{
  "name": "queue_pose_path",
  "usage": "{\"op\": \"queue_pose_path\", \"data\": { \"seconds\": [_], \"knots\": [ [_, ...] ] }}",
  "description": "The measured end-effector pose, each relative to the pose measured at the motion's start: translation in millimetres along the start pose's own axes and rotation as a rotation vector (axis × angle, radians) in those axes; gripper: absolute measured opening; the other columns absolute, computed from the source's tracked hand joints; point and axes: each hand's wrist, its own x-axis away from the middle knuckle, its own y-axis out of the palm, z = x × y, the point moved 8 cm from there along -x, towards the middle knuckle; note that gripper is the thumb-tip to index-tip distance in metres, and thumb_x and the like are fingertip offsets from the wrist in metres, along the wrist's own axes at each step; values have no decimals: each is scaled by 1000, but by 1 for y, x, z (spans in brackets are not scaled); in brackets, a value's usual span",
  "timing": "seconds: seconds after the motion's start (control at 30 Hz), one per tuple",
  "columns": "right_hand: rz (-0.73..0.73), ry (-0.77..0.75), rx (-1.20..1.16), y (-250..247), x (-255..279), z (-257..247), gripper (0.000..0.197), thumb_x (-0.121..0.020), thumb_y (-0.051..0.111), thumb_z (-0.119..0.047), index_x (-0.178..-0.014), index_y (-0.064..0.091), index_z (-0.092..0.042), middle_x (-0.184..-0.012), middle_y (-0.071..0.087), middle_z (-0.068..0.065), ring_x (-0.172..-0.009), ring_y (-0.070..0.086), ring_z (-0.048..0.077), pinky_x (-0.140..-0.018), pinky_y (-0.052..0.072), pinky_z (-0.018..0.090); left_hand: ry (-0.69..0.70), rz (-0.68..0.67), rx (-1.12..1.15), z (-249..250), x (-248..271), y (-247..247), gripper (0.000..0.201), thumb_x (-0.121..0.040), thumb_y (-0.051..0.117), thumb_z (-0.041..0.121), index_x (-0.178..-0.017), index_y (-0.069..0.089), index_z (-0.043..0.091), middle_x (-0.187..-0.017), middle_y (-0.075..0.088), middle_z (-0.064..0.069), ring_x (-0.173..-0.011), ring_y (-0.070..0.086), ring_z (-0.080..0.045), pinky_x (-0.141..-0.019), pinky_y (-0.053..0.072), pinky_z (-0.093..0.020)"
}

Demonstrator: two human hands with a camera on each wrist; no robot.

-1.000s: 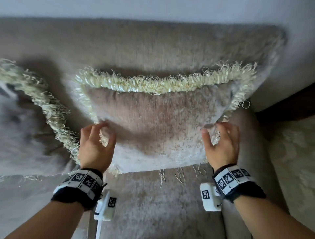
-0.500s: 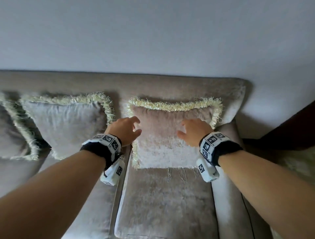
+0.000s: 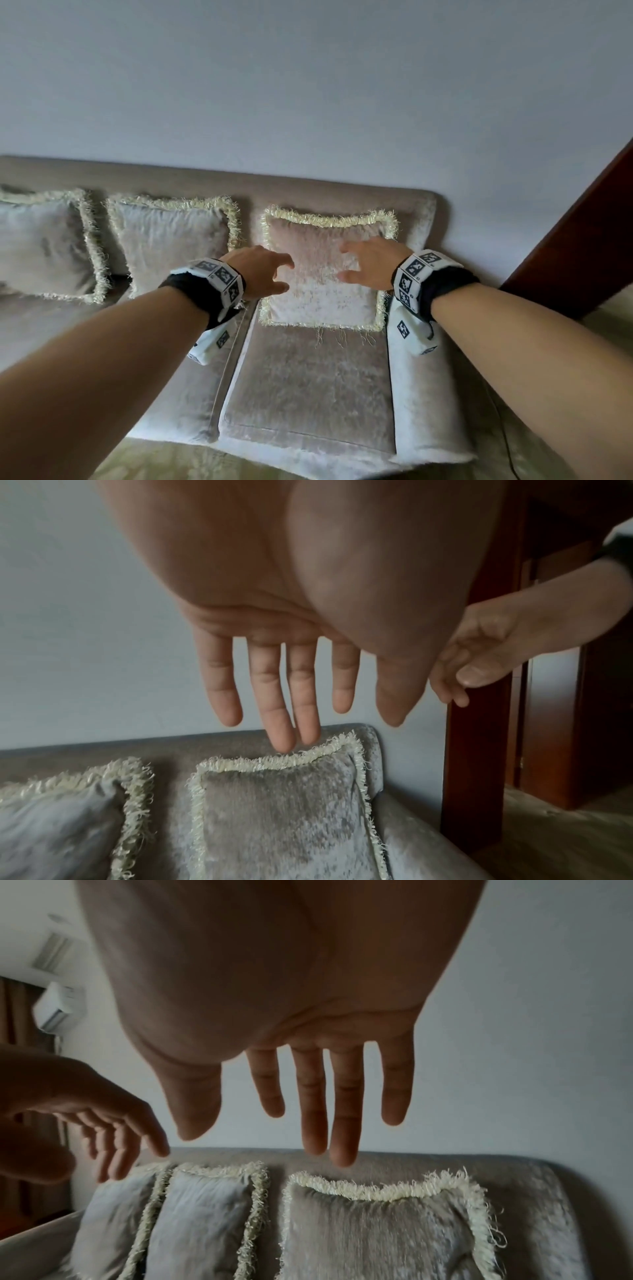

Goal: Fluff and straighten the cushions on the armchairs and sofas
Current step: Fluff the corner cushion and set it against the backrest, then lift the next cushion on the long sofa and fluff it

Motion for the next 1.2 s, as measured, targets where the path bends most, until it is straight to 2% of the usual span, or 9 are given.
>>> {"op": "queue_pose_path", "data": {
  "seconds": [0.37, 0.47, 0.6, 0.67, 0.77, 0.9, 1.0, 1.1, 1.2],
  "knots": [
    [56, -115, 77, -18, 91, 28, 67, -95, 51, -63, -152, 36, -32, -153, 46, 1, -125, 57, 25, -98, 47, 40, -10, 44, -44, 88, 44, -19, 56, -96, 58, 54, -148, 44, 39, -121, 73, 9, -108, 69, -15, -101, 54, -46],
    [62, -111, 64, -21, 105, 41, 67, -95, 51, -63, -154, 34, -34, -151, 49, 1, -121, 59, 24, -93, 48, 38, -9, 71, -59, 100, 45, -21, 57, -96, 58, 55, -148, 41, 41, -122, 72, 9, -107, 69, -15, -99, 55, -45],
    [73, -114, 33, -21, 112, 50, 68, -96, 52, -62, -155, 31, -35, -144, 57, 3, -91, 59, 18, -80, 46, 32, -11, 99, -30, 106, 47, -20, 57, -96, 58, 55, -149, 41, 42, -122, 73, 8, -106, 70, -15, -99, 55, -46],
    [85, -117, 36, -21, 109, 51, 69, -95, 52, -63, -155, 31, -35, -148, 53, 3, -102, 64, 22, -84, 50, 34, -12, 95, -63, 104, 46, -19, 58, -95, 57, 56, -149, 40, 44, -125, 71, 8, -107, 70, -15, -100, 55, -45],
    [81, -121, 33, -21, 96, 49, 68, -95, 52, -63, -154, 31, -36, -142, 58, 3, -108, 65, 24, -88, 53, 38, -30, 116, -60, 91, 42, -19, 57, -95, 56, 58, -148, 40, 44, -131, 68, 7, -108, 69, -15, -100, 54, -45],
    [78, -147, 57, -15, 65, 42, 69, -94, 50, -65, -153, 32, -35, -136, 61, 5, -88, 55, 17, -81, 50, 34, -51, 115, -10, 69, 29, -8, 57, -94, 56, 60, -147, 41, 45, -123, 72, 9, -107, 70, -16, -101, 53, -49],
    [57, -152, 72, 0, 31, 37, 68, -94, 48, -67, -153, 30, -39, -139, 58, 2, -107, 61, 18, -72, 41, 30, -50, 93, 6, 45, 7, 8, 57, -93, 55, 63, -146, 39, 48, -117, 74, 12, -108, 70, -16, -104, 51, -51],
    [45, -149, 25, 20, -14, 35, 71, -93, 47, -70, -155, 26, -41, -127, 64, -1, -88, 64, 15, -66, 49, 29, -30, 80, 58, 11, -28, 28, 59, -91, 54, 66, -145, 32, 54, -117, 74, 13, -103, 71, -16, -96, 56, -46],
    [72, -93, -106, 49, -69, 46, 77, -88, 41, -80, -154, 18, -47, -131, 57, -3, -101, 64, 21, -81, 56, 41, 7, 110, 85, -25, -72, 47, 68, -91, 50, 70, -149, 18, 59, -116, 73, 11, -97, 70, -15, -87, 59, -42]
  ]
}}
